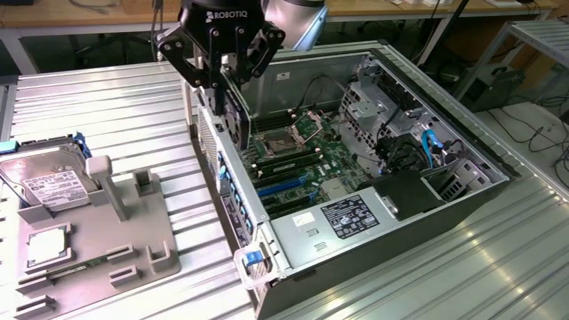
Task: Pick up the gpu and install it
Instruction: 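Pick up the gpu and move the gpu toward the slot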
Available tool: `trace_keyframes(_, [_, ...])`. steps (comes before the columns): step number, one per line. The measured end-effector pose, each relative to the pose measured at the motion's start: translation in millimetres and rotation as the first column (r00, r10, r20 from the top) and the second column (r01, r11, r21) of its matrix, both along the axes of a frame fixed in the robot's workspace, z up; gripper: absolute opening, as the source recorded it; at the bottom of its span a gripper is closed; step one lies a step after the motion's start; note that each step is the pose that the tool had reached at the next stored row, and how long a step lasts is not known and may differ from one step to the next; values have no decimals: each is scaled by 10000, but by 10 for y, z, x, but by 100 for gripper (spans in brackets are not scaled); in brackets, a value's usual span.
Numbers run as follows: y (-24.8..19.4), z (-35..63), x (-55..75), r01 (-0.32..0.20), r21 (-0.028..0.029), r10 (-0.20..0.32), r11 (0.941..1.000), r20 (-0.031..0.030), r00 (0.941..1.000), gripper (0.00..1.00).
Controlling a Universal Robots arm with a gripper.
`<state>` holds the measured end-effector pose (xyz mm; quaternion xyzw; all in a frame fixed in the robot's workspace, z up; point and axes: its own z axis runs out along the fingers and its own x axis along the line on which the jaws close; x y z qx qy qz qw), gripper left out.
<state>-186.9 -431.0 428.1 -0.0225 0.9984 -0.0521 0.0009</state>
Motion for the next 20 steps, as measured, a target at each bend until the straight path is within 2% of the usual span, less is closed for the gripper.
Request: trace_keyframes(20, [0,-2,249,0,0,0,10000,0,10000,28])
